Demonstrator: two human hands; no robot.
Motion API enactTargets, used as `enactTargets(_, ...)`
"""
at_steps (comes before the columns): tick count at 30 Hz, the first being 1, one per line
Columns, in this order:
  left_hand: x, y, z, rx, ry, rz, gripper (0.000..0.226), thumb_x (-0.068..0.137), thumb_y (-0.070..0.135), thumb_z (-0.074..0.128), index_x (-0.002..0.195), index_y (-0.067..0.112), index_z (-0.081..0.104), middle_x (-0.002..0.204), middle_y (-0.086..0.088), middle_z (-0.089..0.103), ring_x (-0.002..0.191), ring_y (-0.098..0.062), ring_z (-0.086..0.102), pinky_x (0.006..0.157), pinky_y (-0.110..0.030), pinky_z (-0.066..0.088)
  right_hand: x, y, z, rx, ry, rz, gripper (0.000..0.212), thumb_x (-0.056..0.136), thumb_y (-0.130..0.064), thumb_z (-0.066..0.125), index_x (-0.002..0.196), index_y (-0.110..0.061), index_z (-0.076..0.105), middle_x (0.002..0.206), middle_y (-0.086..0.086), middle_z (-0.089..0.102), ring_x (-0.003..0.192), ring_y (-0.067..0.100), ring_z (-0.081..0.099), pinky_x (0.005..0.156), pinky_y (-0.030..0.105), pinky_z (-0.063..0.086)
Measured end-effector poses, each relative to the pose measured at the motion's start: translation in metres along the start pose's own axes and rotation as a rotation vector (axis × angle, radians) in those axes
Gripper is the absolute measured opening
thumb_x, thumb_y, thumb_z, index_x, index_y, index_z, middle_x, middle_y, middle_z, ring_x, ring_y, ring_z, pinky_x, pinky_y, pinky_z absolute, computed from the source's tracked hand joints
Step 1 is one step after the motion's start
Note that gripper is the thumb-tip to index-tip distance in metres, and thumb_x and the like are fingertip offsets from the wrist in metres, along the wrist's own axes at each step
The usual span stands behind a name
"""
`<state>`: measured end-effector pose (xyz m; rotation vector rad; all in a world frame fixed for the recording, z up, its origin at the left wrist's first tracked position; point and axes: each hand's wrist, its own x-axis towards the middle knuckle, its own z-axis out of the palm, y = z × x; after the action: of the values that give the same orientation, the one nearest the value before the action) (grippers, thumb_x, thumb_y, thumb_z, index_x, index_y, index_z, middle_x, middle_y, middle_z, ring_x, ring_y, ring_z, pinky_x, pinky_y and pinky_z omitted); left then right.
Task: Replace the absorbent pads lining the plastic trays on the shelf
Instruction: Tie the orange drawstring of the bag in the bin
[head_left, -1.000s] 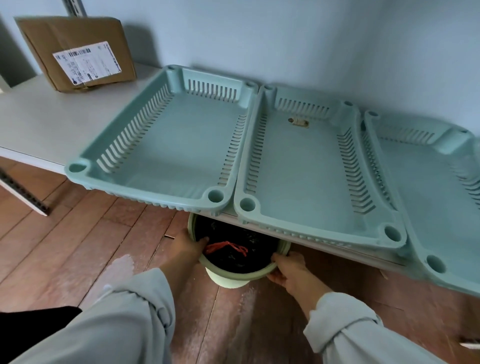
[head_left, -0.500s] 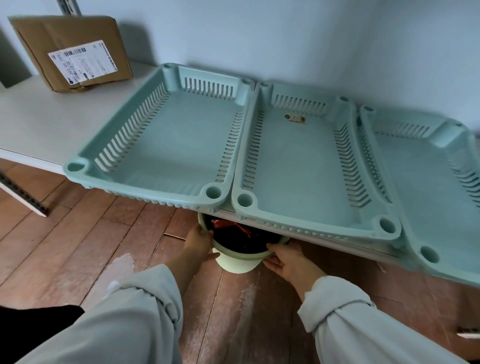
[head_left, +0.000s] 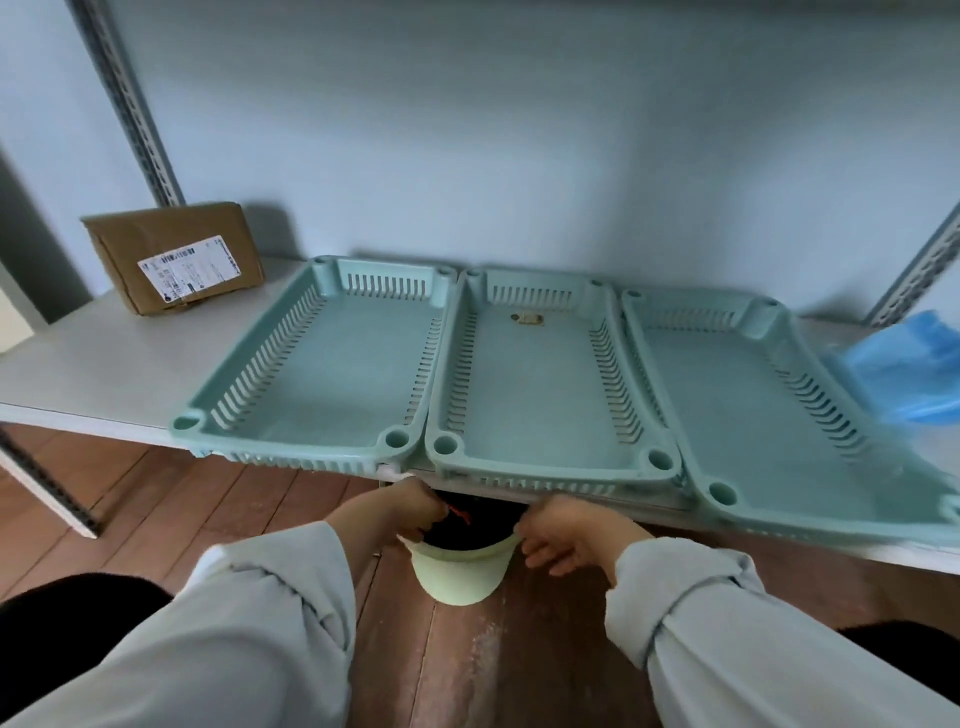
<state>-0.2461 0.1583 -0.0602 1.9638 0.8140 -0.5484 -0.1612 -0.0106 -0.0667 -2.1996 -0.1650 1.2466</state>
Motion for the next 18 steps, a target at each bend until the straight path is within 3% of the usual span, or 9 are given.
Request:
enactTargets(3,-0.013,0.017,0.0,0.052,-0.042,0.014,0.029,0.095,0.02,0.047,0.12,0.008,0.057,0.103,-0.008,0.061,0.099,-0.024,0.061,0.088,-0.037,0.053,-0.024,-0.014,-0.011,-0.158,-0.011,-0.054,0.035,0.096,-0.022,0.053,0.127,-0.007,0.049,0.125,0.013,0.061,0.109,0.026,0.064,0.097,0.043,0.05)
enactTargets(5,-0.023,0.03,-0.003,0.118,-0.067,0.043,0.026,0.096,0.022,0.048,0.114,0.008,0.06,0.094,-0.006,0.065,0.084,-0.02,0.063,0.08,-0.033,0.055,-0.036,-0.024,-0.02,-0.23,-0.021,-0.087,0.034,0.095,-0.021,0.054,0.124,-0.004,0.053,0.121,0.015,0.064,0.106,0.027,0.065,0.093,0.041,0.052)
enactTargets(7,-0.032,0.049,-0.008,0.131,-0.035,0.097,0.022,0.095,0.021,0.052,0.107,0.007,0.063,0.086,-0.005,0.069,0.067,-0.014,0.064,0.066,-0.028,0.055,-0.047,-0.035,-0.03,-0.249,-0.003,-0.12,0.026,0.095,-0.017,0.053,0.113,-0.001,0.06,0.11,0.014,0.069,0.093,0.024,0.069,0.079,0.033,0.053)
enactTargets(9,-0.041,0.067,-0.013,0.08,0.013,0.152,0.015,0.094,0.016,0.053,0.101,0.006,0.062,0.077,-0.007,0.069,0.058,-0.013,0.065,0.051,-0.023,0.052,-0.054,-0.044,-0.041,-0.201,0.047,-0.14,0.017,0.096,-0.015,0.049,0.092,-0.006,0.062,0.085,0.01,0.069,0.068,0.017,0.063,0.062,0.025,0.048)
enactTargets(11,-0.045,0.086,-0.017,0.015,0.053,0.203,0.013,0.094,0.012,0.049,0.099,0.005,0.059,0.072,-0.007,0.068,0.054,-0.013,0.065,0.045,-0.02,0.049,-0.058,-0.052,-0.054,-0.126,0.175,-0.162,0.019,0.096,-0.013,0.048,0.081,-0.008,0.059,0.068,0.006,0.063,0.054,0.013,0.054,0.054,0.023,0.044)
enactTargets(13,-0.043,0.102,-0.019,-0.003,0.099,0.273,0.017,0.094,0.013,0.048,0.1,0.005,0.061,0.077,-0.007,0.067,0.061,-0.013,0.064,0.047,-0.021,0.049,-0.058,-0.055,-0.07,-0.057,0.308,-0.205,0.016,0.093,-0.011,0.051,0.083,-0.005,0.062,0.066,0.008,0.064,0.051,0.014,0.055,0.052,0.023,0.047)
enactTargets(15,-0.034,0.119,-0.018,0.029,0.141,0.327,0.02,0.095,0.015,0.048,0.105,0.006,0.063,0.087,-0.007,0.066,0.071,-0.013,0.062,0.053,-0.022,0.05,-0.056,-0.052,-0.087,-0.036,0.463,-0.261,0.018,0.09,-0.012,0.052,0.087,-0.002,0.066,0.078,0.012,0.07,0.064,0.022,0.065,0.062,0.03,0.054)
enactTargets(16,-0.029,0.125,-0.016,0.051,0.147,0.34,0.022,0.095,0.015,0.048,0.108,0.007,0.063,0.091,-0.007,0.064,0.076,-0.014,0.061,0.057,-0.023,0.05,-0.056,-0.049,-0.095,-0.065,0.554,-0.27,0.021,0.089,-0.013,0.051,0.093,-0.002,0.068,0.091,0.014,0.072,0.079,0.027,0.069,0.074,0.035,0.055)
enactTargets(18,-0.013,0.138,-0.006,0.1,0.132,0.356,0.024,0.095,0.014,0.047,0.113,0.007,0.062,0.097,-0.008,0.062,0.086,-0.018,0.06,0.064,-0.026,0.05,-0.058,-0.04,-0.111,-0.102,0.703,-0.262,0.027,0.088,-0.012,0.049,0.11,-0.006,0.065,0.114,0.014,0.067,0.107,0.031,0.062,0.092,0.036,0.048)
